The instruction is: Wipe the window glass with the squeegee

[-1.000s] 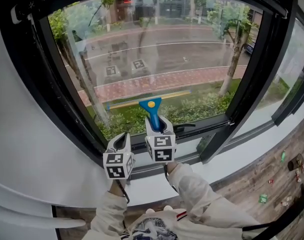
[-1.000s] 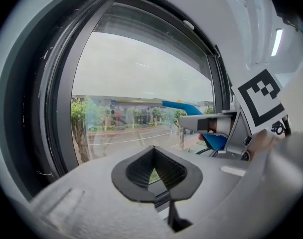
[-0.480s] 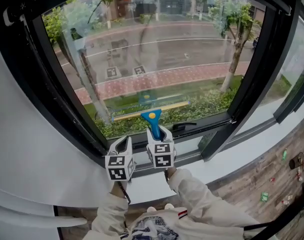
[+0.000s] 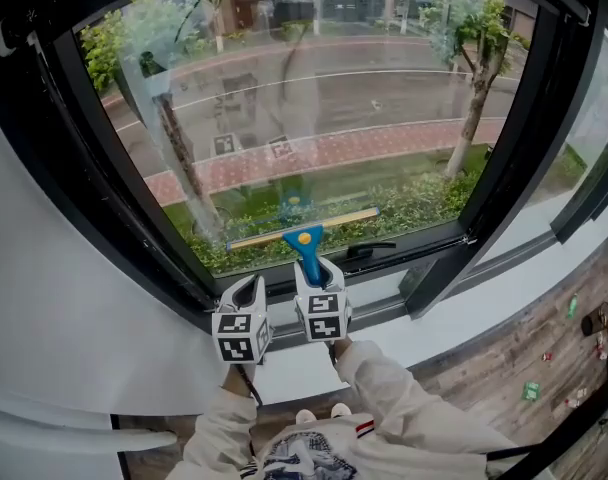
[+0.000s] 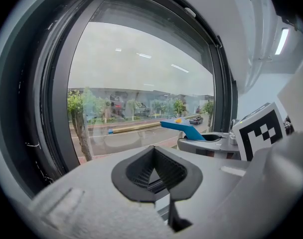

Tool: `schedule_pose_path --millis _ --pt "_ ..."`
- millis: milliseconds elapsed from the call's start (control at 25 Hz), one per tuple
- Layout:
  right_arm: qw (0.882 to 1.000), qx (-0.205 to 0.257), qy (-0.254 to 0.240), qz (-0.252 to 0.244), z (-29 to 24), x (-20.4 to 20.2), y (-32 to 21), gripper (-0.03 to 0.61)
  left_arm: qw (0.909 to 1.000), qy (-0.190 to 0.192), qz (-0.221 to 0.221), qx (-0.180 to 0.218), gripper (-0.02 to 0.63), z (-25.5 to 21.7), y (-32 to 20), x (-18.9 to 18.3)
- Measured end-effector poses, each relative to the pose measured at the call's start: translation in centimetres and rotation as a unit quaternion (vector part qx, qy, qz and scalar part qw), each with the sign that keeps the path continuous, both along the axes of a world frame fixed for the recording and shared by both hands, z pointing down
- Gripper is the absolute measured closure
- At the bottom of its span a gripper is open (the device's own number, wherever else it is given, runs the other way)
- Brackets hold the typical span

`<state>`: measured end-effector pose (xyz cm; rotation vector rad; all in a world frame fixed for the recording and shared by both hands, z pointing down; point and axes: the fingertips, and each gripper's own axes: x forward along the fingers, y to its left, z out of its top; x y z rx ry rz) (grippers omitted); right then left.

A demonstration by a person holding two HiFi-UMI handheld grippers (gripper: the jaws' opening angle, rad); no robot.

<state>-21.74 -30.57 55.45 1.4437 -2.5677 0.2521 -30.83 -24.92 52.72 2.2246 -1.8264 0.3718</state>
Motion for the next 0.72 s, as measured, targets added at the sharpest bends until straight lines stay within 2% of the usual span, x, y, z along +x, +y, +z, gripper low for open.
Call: schedule_pose_path --millis 320,720 --pt "1.0 -0.008 -0.007 -0.002 0.9 -0.3 0.1 0.449 1.0 -0.001 0.0 -0.007 0.614 0.7 0.1 -0.3" --pt "0.999 -0.043 0.007 -0.008 3.9 -0.7 0.5 0.449 0.9999 -0.003 0.002 -0.014 0.614 1.2 0.2 -0.2"
